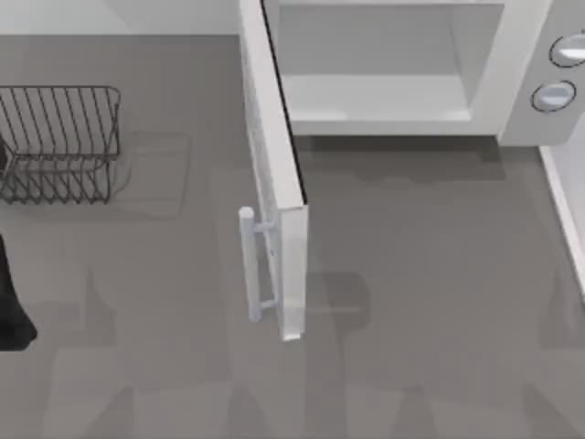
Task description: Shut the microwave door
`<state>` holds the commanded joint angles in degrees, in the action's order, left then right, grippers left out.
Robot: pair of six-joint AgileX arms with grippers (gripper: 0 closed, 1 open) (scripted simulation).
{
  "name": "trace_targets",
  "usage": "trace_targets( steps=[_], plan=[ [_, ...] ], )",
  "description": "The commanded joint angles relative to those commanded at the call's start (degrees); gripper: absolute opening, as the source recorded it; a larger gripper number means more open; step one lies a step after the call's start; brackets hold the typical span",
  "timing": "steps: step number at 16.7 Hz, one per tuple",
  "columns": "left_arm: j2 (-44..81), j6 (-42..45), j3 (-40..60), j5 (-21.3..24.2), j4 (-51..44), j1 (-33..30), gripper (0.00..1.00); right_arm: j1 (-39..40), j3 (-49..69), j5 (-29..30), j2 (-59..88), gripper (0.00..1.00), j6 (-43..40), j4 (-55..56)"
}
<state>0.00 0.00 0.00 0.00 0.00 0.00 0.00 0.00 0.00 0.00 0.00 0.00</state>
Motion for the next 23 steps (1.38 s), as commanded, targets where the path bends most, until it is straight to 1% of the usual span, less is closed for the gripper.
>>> trace_targets(
  steps=[3, 5, 7, 10, 13, 16, 23],
  plan=[
    [0.5, 0.3, 0.3, 0.2, -0.5, -0.2, 1.00, 0.0, 0.0, 0.0, 0.0, 1.00, 0.0, 0.0],
    [3.3, 1.7, 2.1, 1.1, -2.9, -1.2, 1.00, 0.0, 0.0, 0.0, 0.0, 1.00, 0.0, 0.0],
    [8.2, 4.2, 5.4, 2.5, -7.1, -2.6, 1.00, 0.0, 0.0, 0.0, 0.0, 1.00, 0.0, 0.0],
    [19.1, 9.6, 13.2, 5.1, -16.1, -5.5, 1.00, 0.0, 0.0, 0.0, 0.0, 1.00, 0.0, 0.0],
    [32.6, 16.1, 23.8, 8.0, -27.3, -8.6, 1.00, 0.0, 0.0, 0.0, 0.0, 1.00, 0.0, 0.0],
    [47.3, 23.1, 36.7, 11.0, -40.0, -11.9, 1.00, 0.0, 0.0, 0.0, 0.0, 1.00, 0.0, 0.0],
    [79.9, 38.9, 72.2, 17.9, -68.4, -18.5, 1.00, 0.0, 0.0, 0.0, 0.0, 1.00, 0.0, 0.0]
  ],
)
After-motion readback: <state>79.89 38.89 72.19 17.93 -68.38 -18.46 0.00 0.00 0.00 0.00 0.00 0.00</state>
